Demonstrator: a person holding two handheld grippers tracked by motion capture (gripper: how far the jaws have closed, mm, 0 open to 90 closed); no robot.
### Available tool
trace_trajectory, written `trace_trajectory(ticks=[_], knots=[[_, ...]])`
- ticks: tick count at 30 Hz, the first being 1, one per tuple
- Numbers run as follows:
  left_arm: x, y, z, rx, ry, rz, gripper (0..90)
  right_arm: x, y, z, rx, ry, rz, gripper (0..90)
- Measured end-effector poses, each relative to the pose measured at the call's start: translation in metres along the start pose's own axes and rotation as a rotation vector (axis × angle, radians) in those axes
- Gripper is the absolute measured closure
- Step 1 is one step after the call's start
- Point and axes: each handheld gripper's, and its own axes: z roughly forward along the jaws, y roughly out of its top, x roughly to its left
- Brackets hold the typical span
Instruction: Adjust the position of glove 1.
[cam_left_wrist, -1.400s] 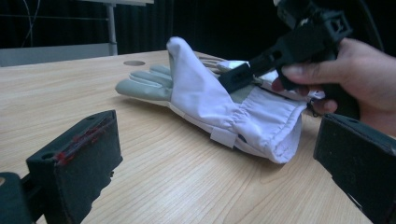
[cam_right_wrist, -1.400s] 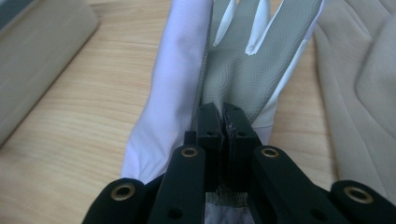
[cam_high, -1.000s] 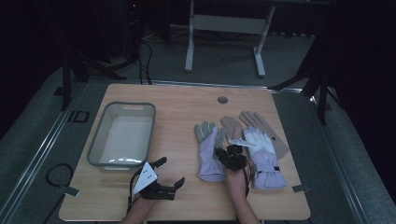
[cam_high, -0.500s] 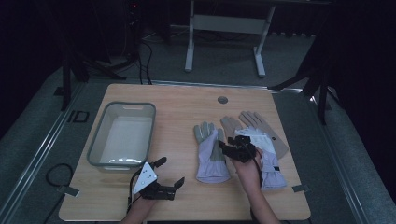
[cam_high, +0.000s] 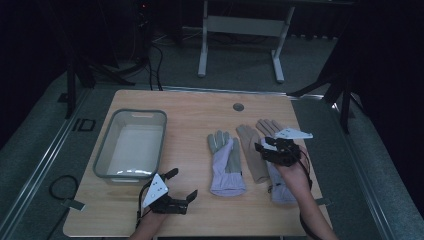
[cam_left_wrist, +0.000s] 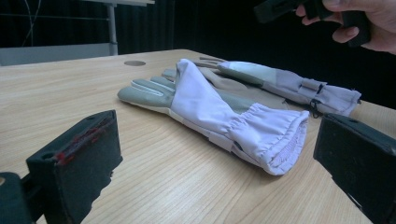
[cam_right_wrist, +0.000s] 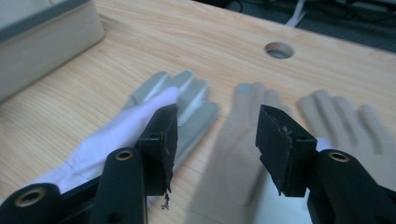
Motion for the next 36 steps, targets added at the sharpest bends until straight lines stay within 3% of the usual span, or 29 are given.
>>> trace_trajectory(ticks=[6, 12, 20, 23, 28, 36], knots=[[0.0, 0.0, 0.0, 0.0, -0.002, 0.0, 0.7, -0.021, -0.014, -0.013, 0.024, -0.007, -0.022, 51.4], [0.0, 0.0, 0.0, 0.003, -0.002, 0.002, 0.7, -0.04, -0.032, -0.021, 0.044, -0.03, 0.0, 53.1], [0.0, 0.0, 0.0, 0.004, -0.002, 0.001, 0.7, -0.051, -0.051, -0.034, 0.056, -0.022, 0.004, 56.2], [0.0, 0.0, 0.0, 0.004, -0.001, 0.002, 0.7, -0.056, -0.066, -0.037, 0.093, -0.014, 0.008, 57.3], [0.0, 0.0, 0.001, 0.005, -0.001, 0.0, 0.7, -0.062, -0.084, -0.032, 0.151, -0.013, -0.003, 57.6], [0.0, 0.0, 0.001, 0.007, 0.0, 0.001, 0.7, -0.07, -0.098, -0.008, 0.242, 0.03, -0.015, 52.1]])
